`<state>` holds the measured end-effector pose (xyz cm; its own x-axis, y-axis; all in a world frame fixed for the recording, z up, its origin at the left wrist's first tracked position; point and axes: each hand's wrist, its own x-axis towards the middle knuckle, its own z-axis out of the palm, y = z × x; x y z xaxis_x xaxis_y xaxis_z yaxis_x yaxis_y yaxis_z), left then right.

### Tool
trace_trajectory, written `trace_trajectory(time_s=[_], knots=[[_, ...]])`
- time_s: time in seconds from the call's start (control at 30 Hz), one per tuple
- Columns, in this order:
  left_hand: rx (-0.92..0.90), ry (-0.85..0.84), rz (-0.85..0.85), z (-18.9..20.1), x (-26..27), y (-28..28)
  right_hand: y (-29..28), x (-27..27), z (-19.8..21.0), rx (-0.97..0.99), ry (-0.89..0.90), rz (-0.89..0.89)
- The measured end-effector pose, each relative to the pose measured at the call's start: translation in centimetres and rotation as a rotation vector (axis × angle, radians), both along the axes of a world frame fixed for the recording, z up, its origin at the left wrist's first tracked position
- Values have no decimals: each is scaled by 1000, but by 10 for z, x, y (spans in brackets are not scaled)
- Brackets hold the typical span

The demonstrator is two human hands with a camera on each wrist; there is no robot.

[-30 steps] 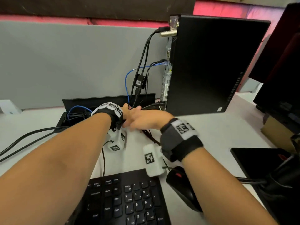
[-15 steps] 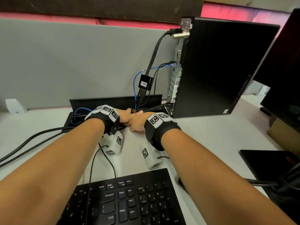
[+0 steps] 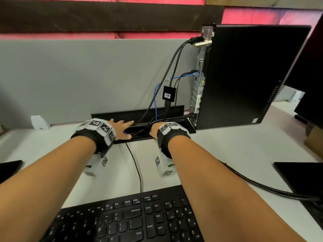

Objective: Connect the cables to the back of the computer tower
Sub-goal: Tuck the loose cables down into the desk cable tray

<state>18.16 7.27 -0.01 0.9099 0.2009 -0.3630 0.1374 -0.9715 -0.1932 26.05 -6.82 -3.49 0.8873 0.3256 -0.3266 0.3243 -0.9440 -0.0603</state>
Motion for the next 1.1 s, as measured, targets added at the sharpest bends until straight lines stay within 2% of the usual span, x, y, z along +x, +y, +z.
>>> trace_trajectory(time_s=[0.13,0.23,0.3,0.37,0.47,0.57,0.63,0.67,0.7,0.73,0.8,0.83,0.87,0.93,1.0,1.1], knots=[[14,5,-109,-9,12,-1,5,23,-17,40,25,-33],[-51,31,-103,-14,14,-4,0,8,-11,-2,76,-41],[-24,23,-126,-12,11,-14,-5,1,-7,-6,55,-21],[5,28,-147,-12,11,-15,-12,-4,-4,65,74,3],[-9,17,-132,-16,19,-18,-26,-16,11,128,148,143],[-22,-31,-73,-29,31,-18,-42,-22,11,343,203,162],[-35,14,-92,-72,86,9,-48,-26,6,564,246,77],[-72,33,-76,-112,129,33,-49,-27,4,616,244,56],[-102,39,-26,-162,180,61,-49,-26,3,611,232,54],[-142,46,18,-183,207,75,-46,-26,5,544,220,73],[-158,25,62,-147,174,53,-36,-28,14,324,149,124],[-135,-3,44,-112,138,26,-30,-30,22,261,64,138],[-178,-28,43,-77,97,4,-23,-33,31,270,-50,158],[-300,-94,79,-46,67,-17,-8,-42,45,404,-238,219],[-369,-103,138,-36,57,-17,5,-40,45,435,-203,264],[-418,-114,181,-20,47,-11,22,-32,26,116,-34,257]])
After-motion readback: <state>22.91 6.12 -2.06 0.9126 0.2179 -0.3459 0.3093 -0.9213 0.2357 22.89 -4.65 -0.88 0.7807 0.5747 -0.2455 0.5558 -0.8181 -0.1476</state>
